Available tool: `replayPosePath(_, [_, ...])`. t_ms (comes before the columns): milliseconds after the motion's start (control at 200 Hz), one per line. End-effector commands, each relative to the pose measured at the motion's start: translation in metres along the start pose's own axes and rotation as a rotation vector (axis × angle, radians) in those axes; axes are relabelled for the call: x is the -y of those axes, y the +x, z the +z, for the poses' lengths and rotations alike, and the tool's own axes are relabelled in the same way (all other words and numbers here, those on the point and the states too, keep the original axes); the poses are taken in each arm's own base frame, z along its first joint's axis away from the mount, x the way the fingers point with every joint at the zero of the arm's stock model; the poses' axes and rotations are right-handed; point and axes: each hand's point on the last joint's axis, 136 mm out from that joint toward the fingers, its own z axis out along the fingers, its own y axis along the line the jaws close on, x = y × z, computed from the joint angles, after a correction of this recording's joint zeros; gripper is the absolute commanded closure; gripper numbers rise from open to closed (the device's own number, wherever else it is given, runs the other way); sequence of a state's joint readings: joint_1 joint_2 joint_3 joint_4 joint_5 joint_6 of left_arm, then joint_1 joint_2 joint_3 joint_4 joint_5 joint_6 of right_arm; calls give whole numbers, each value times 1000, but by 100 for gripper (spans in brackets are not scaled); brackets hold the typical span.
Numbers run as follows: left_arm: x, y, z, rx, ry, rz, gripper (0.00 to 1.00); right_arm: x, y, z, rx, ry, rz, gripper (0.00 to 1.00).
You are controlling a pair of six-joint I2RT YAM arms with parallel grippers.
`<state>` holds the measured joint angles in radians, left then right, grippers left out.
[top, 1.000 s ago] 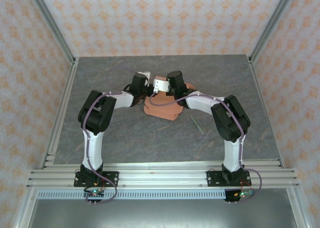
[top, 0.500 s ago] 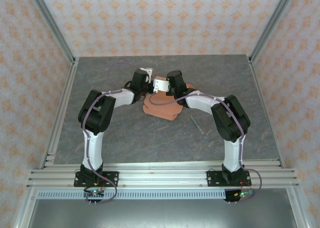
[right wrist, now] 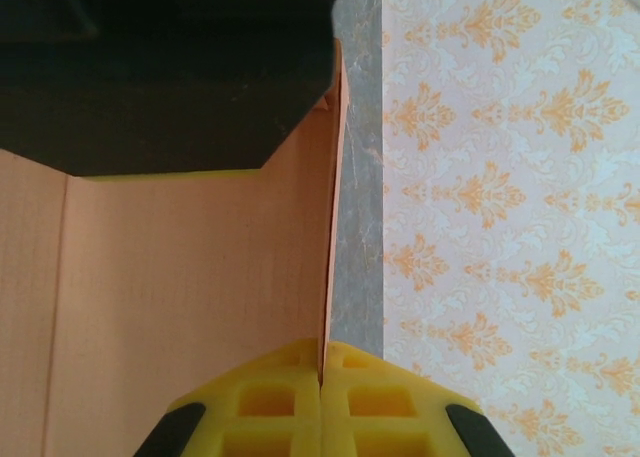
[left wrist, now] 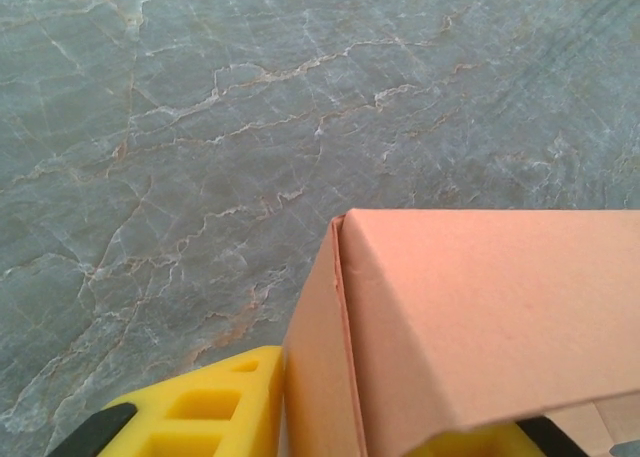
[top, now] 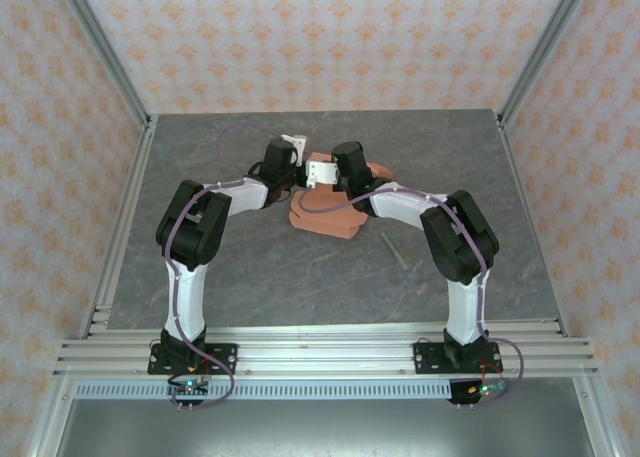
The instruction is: Fold the paper box
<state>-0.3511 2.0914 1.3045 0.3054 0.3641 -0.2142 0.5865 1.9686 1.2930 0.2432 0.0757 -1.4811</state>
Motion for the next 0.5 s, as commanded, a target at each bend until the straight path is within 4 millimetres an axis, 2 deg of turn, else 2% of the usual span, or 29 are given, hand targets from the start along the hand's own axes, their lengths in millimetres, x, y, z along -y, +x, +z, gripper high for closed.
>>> replayPosePath(0, [2,-7,-1,32,21,39,75,-27,6,5,-20,-65,-67,100])
replayPosePath(255, [-4,-8,-3,24,-37,68,87,-14,3,2,-11,-44,-10,98])
replayPosePath(380, [-6,-9,-7,29,-54,68,91,-6,-1,-4,2,-36,46,89])
replayPosePath(495, [-7,-10,-13,35,-65,64,94,2,-6,-10,21,-25,126,77])
